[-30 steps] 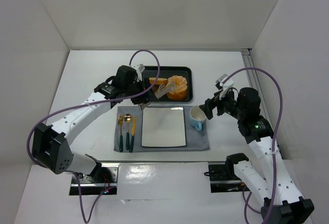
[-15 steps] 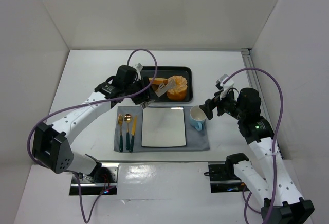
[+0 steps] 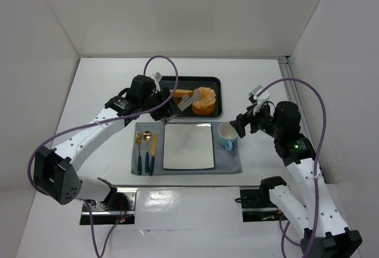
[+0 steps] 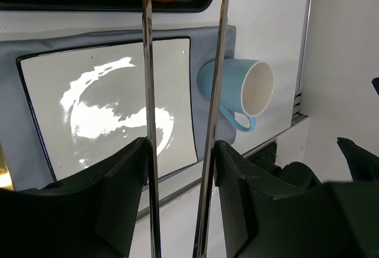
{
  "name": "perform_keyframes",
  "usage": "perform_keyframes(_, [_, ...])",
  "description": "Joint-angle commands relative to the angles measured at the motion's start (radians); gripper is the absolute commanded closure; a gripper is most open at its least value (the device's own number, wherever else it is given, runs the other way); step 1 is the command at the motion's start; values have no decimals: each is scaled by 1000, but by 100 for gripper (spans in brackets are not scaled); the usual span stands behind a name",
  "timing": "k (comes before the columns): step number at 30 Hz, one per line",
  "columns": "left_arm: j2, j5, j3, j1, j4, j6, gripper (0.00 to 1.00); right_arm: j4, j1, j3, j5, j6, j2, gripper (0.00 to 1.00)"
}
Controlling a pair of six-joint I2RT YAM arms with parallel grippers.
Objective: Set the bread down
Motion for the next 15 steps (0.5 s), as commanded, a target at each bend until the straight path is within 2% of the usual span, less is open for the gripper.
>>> perform_keyframes(1, [-42, -13, 0, -4, 2, -23, 39, 34, 4, -1, 6, -7, -14, 0])
perform_keyframes(15, [-24, 5, -29, -4, 31, -23, 39, 34, 4, -1, 6, -7, -14, 0])
